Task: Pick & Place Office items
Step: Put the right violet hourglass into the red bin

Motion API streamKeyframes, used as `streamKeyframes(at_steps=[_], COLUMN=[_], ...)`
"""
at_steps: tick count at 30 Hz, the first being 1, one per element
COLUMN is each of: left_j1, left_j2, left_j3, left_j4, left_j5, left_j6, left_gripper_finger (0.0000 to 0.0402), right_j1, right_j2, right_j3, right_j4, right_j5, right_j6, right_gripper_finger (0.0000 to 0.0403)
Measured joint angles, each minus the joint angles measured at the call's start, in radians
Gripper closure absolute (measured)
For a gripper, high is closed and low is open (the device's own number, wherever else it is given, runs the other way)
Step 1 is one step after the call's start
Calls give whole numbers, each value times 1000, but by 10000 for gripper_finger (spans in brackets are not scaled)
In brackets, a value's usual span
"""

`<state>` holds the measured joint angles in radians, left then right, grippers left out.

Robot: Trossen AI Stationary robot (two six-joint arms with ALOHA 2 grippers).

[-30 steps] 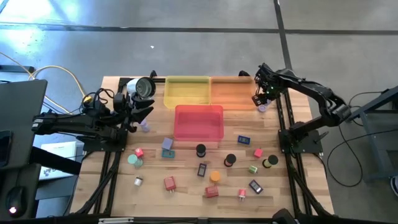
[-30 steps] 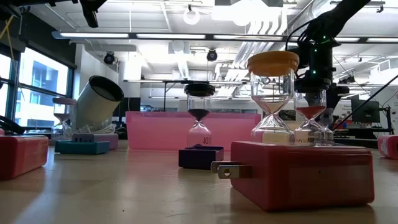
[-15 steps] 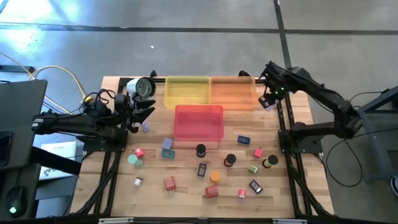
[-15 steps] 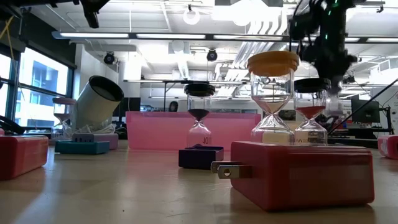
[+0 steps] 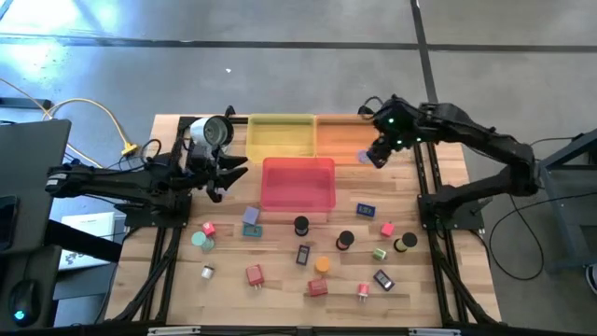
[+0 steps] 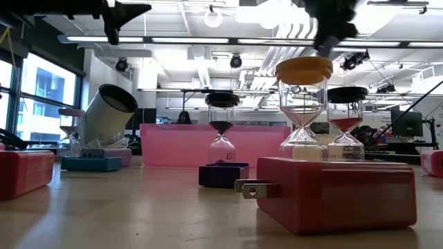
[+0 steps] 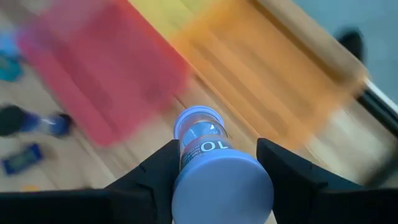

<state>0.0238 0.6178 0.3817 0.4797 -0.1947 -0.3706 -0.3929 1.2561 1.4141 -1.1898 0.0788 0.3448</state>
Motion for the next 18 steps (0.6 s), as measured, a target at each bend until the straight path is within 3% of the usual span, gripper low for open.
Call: streamKeyframes(at_steps=[5,12,18], left_j1=[0,-6,-44], left_j2=[37,65,65], left_j3=[0,0,0], left_j4=[0,0,1], left_j5=[1,39,43], left_j6=[-1,-40,-71], left_gripper_finger=[224,224,224], right_j1=[95,158,173], right_j2=[89,259,399], right_j3=[6,5,5], right_j4=[187,288,321], right_j5=[-7,1,98], right_j6=[-9,-53,-136], right_gripper_finger=[221,221,221])
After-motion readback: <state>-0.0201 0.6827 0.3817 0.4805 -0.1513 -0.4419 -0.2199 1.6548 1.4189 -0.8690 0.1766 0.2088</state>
